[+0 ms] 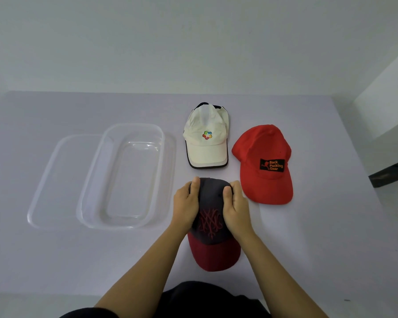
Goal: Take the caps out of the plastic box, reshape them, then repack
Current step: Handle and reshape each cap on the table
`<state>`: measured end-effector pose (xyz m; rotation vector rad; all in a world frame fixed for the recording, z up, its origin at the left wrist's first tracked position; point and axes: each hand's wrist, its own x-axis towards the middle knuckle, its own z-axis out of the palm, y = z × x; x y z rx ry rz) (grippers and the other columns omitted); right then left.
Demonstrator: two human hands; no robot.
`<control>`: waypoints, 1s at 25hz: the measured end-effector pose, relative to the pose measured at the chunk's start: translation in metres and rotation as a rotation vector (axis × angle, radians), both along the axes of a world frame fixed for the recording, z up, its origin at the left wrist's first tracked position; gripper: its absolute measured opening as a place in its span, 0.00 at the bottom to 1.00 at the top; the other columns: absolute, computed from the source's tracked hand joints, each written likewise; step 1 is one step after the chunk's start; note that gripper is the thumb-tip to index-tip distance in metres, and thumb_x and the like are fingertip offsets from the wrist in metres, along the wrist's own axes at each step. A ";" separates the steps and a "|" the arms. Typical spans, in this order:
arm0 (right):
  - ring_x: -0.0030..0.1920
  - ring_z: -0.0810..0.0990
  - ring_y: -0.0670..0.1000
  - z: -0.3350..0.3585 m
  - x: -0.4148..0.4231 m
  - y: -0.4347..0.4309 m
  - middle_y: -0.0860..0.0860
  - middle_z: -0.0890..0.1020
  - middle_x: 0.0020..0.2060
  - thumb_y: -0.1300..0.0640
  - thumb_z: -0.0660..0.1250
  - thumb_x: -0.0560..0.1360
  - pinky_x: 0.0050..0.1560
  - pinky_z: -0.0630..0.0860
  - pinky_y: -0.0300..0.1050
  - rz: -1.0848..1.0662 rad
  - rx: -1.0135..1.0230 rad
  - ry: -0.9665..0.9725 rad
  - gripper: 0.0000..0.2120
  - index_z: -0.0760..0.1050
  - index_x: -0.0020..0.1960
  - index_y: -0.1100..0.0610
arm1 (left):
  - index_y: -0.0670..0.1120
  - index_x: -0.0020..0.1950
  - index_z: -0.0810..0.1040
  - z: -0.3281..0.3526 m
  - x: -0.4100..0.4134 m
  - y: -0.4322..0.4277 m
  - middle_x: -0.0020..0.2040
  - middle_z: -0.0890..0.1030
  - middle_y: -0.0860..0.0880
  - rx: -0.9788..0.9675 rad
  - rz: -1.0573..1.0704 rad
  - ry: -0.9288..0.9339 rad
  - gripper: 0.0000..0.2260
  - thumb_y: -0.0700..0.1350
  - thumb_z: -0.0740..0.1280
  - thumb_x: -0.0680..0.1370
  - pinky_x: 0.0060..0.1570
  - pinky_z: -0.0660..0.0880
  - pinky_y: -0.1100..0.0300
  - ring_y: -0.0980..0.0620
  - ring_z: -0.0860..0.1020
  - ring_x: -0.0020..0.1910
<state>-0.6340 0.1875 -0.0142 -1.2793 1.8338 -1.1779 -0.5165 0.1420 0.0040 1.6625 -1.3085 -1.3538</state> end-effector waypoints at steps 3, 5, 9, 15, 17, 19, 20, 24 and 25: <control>0.26 0.63 0.45 0.002 0.003 0.005 0.46 0.63 0.26 0.53 0.53 0.80 0.28 0.60 0.41 -0.013 0.011 -0.052 0.13 0.59 0.37 0.49 | 0.45 0.31 0.59 0.007 0.005 -0.006 0.27 0.60 0.49 0.033 0.068 0.052 0.23 0.58 0.52 0.81 0.31 0.61 0.56 0.52 0.61 0.28; 0.28 0.62 0.43 0.003 0.004 0.006 0.47 0.63 0.28 0.54 0.54 0.81 0.31 0.62 0.39 -0.047 0.067 -0.154 0.15 0.59 0.35 0.52 | 0.48 0.30 0.55 0.016 0.011 -0.018 0.26 0.58 0.51 0.043 -0.021 -0.031 0.22 0.57 0.52 0.81 0.29 0.59 0.58 0.54 0.59 0.26; 0.28 0.63 0.41 0.015 0.000 -0.005 0.48 0.62 0.27 0.52 0.56 0.80 0.31 0.62 0.34 -0.079 0.112 -0.272 0.18 0.61 0.32 0.55 | 0.47 0.33 0.65 0.018 0.014 -0.022 0.29 0.66 0.45 0.170 -0.028 0.058 0.23 0.62 0.51 0.79 0.34 0.65 0.56 0.49 0.67 0.31; 0.30 0.68 0.47 0.035 -0.012 -0.020 0.50 0.71 0.25 0.48 0.58 0.79 0.34 0.64 0.44 -0.051 0.180 -0.056 0.20 0.70 0.31 0.55 | 0.45 0.31 0.58 0.043 -0.008 -0.002 0.29 0.63 0.48 -0.030 0.150 -0.098 0.23 0.58 0.50 0.81 0.32 0.62 0.57 0.52 0.63 0.30; 0.29 0.64 0.48 0.041 -0.007 -0.020 0.49 0.65 0.24 0.48 0.58 0.79 0.34 0.61 0.46 -0.175 0.152 -0.208 0.22 0.62 0.28 0.54 | 0.46 0.29 0.55 0.052 -0.013 0.005 0.26 0.60 0.49 -0.158 0.151 -0.117 0.23 0.55 0.52 0.81 0.31 0.60 0.58 0.53 0.60 0.27; 0.32 0.64 0.52 0.044 -0.004 -0.021 0.52 0.64 0.27 0.46 0.59 0.78 0.36 0.62 0.49 -0.322 0.170 -0.473 0.22 0.60 0.29 0.54 | 0.47 0.28 0.54 0.051 -0.013 0.002 0.25 0.58 0.50 -0.171 0.133 -0.055 0.24 0.54 0.54 0.81 0.29 0.59 0.58 0.54 0.59 0.26; 0.34 0.67 0.53 0.046 -0.005 -0.021 0.53 0.66 0.29 0.45 0.59 0.78 0.38 0.65 0.49 -0.371 0.205 -0.563 0.21 0.62 0.30 0.54 | 0.47 0.28 0.55 0.051 -0.011 -0.001 0.25 0.59 0.50 -0.123 0.106 0.034 0.24 0.54 0.55 0.81 0.30 0.60 0.57 0.54 0.60 0.26; 0.46 0.83 0.55 0.058 -0.007 -0.023 0.54 0.84 0.42 0.41 0.60 0.76 0.52 0.79 0.52 -0.356 0.331 -0.859 0.22 0.79 0.45 0.60 | 0.40 0.39 0.78 0.050 -0.006 -0.012 0.39 0.82 0.41 0.187 0.029 0.433 0.25 0.59 0.55 0.80 0.46 0.77 0.51 0.44 0.81 0.41; 0.46 0.84 0.56 0.058 -0.007 -0.024 0.55 0.85 0.43 0.40 0.59 0.75 0.52 0.79 0.54 -0.321 0.336 -0.903 0.23 0.80 0.46 0.58 | 0.42 0.44 0.81 0.049 -0.005 -0.014 0.45 0.85 0.42 0.256 0.020 0.536 0.24 0.59 0.56 0.79 0.51 0.78 0.51 0.45 0.83 0.46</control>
